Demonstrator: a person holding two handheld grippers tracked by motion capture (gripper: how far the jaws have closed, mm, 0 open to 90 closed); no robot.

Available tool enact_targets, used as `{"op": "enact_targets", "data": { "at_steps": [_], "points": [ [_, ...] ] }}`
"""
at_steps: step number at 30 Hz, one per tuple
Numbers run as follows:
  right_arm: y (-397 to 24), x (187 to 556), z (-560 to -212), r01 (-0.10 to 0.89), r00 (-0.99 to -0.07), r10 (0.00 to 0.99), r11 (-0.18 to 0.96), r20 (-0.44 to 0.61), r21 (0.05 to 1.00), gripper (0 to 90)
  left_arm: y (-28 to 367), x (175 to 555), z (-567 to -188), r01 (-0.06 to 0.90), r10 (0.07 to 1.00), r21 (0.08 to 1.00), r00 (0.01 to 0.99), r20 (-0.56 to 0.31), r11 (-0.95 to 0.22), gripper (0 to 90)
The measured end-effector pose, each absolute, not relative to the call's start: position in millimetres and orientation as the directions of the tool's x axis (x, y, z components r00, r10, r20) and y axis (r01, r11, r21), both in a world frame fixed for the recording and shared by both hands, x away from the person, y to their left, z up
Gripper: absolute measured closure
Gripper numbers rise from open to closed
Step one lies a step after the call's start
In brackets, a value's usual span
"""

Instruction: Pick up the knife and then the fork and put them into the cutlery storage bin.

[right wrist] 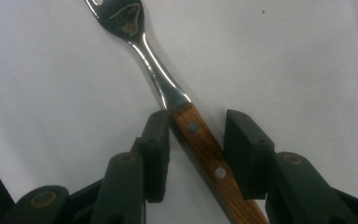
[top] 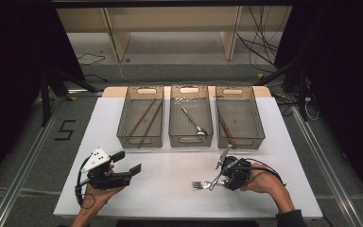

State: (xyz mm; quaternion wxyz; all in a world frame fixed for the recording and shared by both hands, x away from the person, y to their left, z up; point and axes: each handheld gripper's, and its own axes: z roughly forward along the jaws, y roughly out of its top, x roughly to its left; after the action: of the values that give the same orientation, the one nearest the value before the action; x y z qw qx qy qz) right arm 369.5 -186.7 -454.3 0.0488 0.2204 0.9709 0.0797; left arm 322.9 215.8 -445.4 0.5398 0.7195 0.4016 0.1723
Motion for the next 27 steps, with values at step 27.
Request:
{"op": "enact_targets", "data": {
  "at_steps": [27],
  "points": [
    [-179.9,359.2,-448.1,0.296,-0.948,0.309,0.943,-0.073,0.152,77.7,215.7,323.2,-445.7,0.393,0.764,0.914,0.618,-0.184,-0.098,15.7]
  ]
}}
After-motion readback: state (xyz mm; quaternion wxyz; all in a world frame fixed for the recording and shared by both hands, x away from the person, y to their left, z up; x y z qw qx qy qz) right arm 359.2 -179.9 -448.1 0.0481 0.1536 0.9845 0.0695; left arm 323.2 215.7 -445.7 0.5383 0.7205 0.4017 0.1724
